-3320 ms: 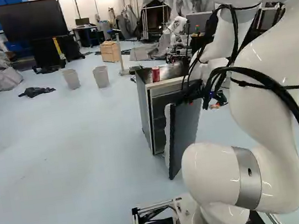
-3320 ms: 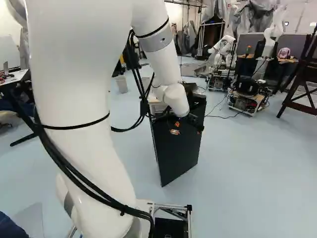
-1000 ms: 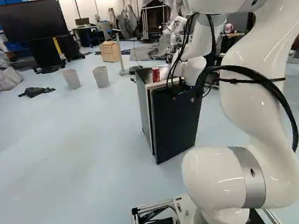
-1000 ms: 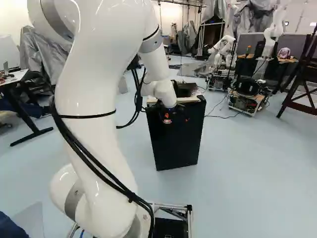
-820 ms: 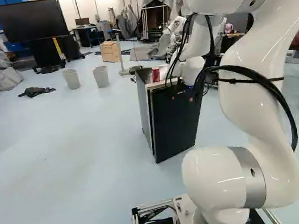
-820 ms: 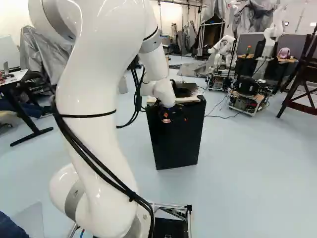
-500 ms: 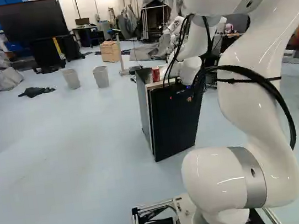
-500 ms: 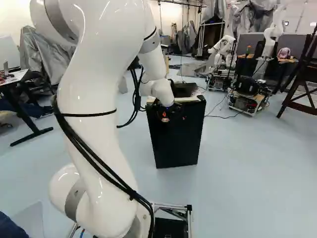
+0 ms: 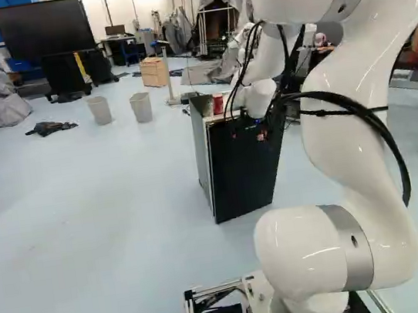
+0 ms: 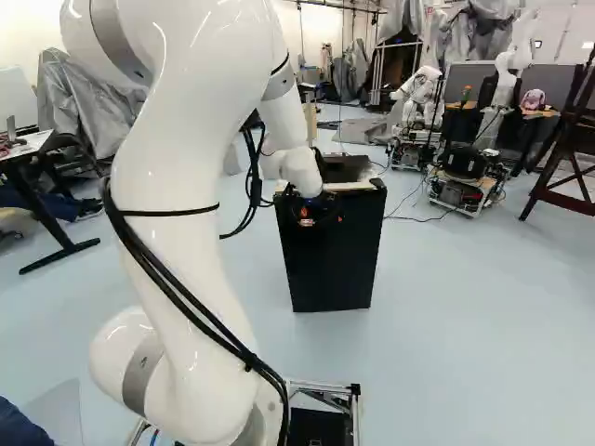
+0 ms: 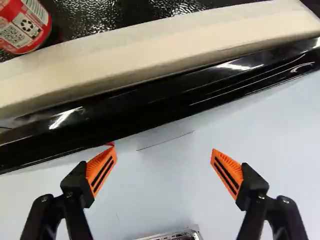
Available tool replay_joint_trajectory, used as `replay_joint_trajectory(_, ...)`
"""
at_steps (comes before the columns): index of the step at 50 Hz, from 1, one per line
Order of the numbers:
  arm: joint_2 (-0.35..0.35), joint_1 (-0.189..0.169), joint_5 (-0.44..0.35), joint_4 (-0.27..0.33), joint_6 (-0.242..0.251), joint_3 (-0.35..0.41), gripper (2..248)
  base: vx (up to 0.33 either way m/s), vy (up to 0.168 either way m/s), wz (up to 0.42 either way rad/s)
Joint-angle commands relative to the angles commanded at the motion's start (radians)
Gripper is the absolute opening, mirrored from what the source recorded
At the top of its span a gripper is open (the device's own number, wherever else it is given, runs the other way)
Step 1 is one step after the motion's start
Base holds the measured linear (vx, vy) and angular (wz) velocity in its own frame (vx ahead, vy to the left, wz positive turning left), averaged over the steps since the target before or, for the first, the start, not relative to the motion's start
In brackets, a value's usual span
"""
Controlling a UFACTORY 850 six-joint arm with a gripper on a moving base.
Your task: Grab a drink from the fridge
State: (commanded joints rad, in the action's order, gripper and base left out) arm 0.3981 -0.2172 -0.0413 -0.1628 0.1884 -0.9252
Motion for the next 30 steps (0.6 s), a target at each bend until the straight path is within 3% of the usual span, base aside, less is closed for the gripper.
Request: replay_joint_trajectory(30, 0.02, 0.031, 0.0, 0.0, 0.0, -0.027, 247, 0.0, 0.0, 0.0)
